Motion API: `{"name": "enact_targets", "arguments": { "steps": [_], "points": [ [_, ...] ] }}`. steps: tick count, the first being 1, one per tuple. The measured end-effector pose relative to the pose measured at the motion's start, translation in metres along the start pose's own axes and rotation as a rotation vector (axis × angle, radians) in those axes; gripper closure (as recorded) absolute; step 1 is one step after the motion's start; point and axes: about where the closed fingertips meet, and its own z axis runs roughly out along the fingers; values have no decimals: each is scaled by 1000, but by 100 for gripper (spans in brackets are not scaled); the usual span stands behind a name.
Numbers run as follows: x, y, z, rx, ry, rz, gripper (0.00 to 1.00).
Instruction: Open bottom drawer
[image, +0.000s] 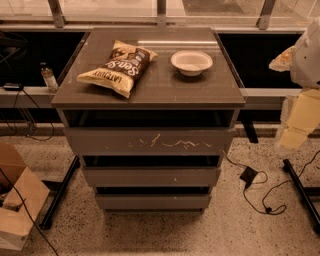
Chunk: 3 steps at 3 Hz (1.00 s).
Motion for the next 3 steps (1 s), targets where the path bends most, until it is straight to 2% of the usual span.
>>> {"name": "enact_targets", "arguments": {
  "steps": [1,2,3],
  "points": [
    [-1,1,1,-2,-5,2,0],
    [-23,24,41,-99,-100,44,0],
    [-51,46,80,-171,-174,32,0]
  ]
}}
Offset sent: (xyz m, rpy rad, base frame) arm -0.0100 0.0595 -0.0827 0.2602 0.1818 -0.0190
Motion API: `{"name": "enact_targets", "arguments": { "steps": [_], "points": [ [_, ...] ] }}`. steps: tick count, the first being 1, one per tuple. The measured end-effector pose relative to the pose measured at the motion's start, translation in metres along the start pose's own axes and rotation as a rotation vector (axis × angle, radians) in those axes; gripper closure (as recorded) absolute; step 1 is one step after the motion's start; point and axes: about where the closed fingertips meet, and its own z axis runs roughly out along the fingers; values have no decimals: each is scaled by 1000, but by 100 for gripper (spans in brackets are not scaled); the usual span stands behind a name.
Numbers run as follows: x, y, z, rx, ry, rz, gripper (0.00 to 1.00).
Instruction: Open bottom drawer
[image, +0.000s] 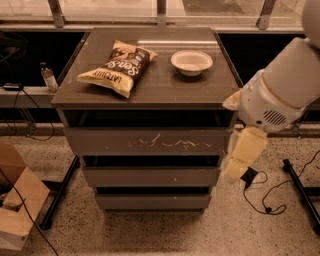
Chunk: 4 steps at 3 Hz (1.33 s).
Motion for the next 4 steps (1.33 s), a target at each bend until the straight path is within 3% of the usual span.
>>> {"name": "enact_targets", "arguments": {
  "steps": [1,2,3,4],
  "points": [
    [2,13,59,-82,-143,59,0],
    [4,18,117,-183,-312,165,0],
    [2,20,124,-205,-336,186,0],
    [6,32,151,-210,-353,235,0]
  ]
}}
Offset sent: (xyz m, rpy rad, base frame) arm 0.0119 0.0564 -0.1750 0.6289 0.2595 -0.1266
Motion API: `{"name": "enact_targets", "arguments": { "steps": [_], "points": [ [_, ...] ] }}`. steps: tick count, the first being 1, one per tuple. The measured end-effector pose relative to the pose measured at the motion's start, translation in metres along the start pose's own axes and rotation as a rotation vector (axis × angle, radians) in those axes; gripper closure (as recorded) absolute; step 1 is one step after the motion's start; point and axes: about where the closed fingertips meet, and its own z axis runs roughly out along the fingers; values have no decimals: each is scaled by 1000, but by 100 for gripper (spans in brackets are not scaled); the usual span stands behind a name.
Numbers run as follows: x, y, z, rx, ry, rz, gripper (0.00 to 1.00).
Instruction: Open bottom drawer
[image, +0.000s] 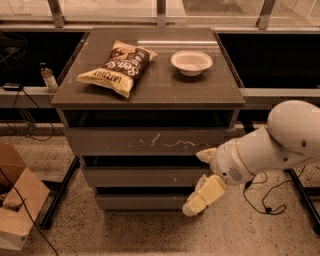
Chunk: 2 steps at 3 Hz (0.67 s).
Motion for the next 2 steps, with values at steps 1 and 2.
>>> {"name": "enact_targets", "arguments": {
  "steps": [1,2],
  "points": [
    [24,-4,33,-7,-73,53,0],
    [56,-26,75,-46,-192,84,0]
  ]
}}
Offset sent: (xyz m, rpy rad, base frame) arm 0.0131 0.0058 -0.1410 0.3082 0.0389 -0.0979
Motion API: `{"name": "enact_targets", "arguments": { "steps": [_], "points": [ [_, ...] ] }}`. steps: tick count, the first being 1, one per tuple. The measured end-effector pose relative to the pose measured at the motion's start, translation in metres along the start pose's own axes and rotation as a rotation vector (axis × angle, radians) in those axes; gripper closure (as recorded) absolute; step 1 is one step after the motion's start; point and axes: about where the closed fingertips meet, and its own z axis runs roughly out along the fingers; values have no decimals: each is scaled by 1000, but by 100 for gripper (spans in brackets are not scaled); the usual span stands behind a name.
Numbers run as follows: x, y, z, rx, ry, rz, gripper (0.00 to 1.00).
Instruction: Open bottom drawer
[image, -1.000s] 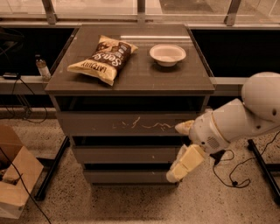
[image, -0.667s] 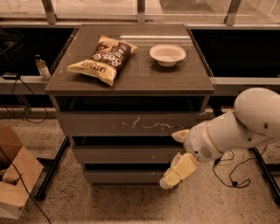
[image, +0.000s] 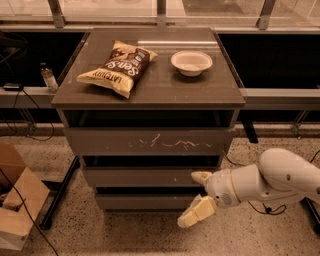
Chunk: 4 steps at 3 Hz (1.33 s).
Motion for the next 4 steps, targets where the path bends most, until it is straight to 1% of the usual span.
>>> {"name": "enact_targets", "arguments": {
  "steps": [1,2,3,4],
  "points": [
    [25,-22,17,-31,-57,12,0],
    [53,-48,34,-65,-94,33,0],
    [60,-50,41,-76,-101,52,0],
    [62,-51,42,-72,-98,66,0]
  ]
}}
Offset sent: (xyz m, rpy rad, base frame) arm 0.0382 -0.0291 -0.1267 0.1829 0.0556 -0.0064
